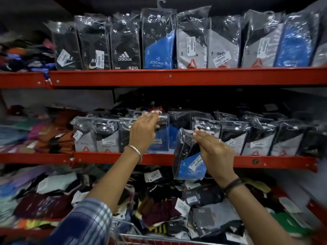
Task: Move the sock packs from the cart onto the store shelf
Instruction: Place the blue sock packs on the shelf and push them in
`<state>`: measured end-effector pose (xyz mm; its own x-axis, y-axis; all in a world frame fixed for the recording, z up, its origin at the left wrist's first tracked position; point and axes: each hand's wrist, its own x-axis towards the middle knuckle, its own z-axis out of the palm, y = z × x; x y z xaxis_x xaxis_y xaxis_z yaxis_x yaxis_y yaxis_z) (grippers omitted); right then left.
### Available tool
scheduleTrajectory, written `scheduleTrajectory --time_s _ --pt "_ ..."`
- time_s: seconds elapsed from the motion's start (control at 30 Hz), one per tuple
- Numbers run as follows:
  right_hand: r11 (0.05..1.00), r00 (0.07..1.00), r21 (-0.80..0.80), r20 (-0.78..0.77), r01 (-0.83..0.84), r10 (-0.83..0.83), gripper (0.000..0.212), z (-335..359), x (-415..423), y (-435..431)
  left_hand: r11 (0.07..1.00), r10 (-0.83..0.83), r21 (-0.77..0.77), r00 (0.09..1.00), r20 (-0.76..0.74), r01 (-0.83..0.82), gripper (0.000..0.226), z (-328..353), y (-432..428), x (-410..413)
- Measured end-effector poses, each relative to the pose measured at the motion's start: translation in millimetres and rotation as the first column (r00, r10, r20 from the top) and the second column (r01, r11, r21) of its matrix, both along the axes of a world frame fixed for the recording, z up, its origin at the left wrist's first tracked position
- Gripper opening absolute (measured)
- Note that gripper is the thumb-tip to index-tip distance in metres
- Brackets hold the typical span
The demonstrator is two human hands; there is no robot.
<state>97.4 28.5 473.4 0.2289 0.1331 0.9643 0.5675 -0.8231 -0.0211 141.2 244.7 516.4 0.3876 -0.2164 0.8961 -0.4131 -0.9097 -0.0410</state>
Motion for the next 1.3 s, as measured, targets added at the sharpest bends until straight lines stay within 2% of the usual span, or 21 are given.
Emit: scheduleTrajectory --time_s 0.13,0.33,0.43,0.67,0.87,0.97,1.1,1.2,1.3 --pt "1.000 1.000 -0.017 0.030 -0.004 0.005 0.027 14.2 16.6 14.4 1.000 0.019 0.016 0.999 -0.033 -0.019 0.039 -0.4 3.3 17.7" --pt "0.999 0.998 -0.035 0.057 0.019 -0.017 0.030 30.3 40.0 28.2 0.998 0.063 0.020 0.974 -0.216 -0.061 0.049 -11.4 6.0 30.6" --pt "0.999 0.997 -0.036 0.068 0.038 -0.036 0.031 34.5 53.3 30.6 0.999 0.049 0.012 0.968 -0.244 -0.048 0.051 -20.9 5.3 36.8" --pt "0.996 0.996 -0.060 0.054 0.072 -0.069 0.030 35.0 84.1 39.1 0.999 0.030 -0.025 0.954 -0.298 -0.040 0.029 -23.0 5.7 42.6" --pt "0.995 0.996 -0.063 0.014 0.083 -0.083 0.030 24.7 105.1 50.3 0.999 0.020 -0.040 0.961 -0.275 -0.032 0.025 -25.8 4.7 42.8" --pt "0.994 0.991 -0.078 -0.099 0.082 -0.089 0.033 2.6 109.6 48.0 0.999 0.028 -0.034 0.963 -0.267 -0.038 0.034 -30.4 4.6 47.2" --pt "0.984 0.959 -0.140 -0.244 0.111 -0.143 0.042 -10.5 109.2 48.6 0.996 0.088 0.051 0.952 -0.292 -0.076 0.066 -49.6 3.9 50.0" --pt "0.951 0.937 -0.281 -0.280 0.129 -0.210 0.057 -18.8 101.7 49.3 0.987 0.156 0.078 0.936 -0.317 -0.138 0.083 -72.1 3.5 47.5" --pt "0.903 0.920 -0.403 -0.281 0.145 -0.274 0.059 -45.4 92.9 46.2 0.981 0.182 0.124 0.919 -0.350 -0.147 0.087 -101.1 5.3 50.5"
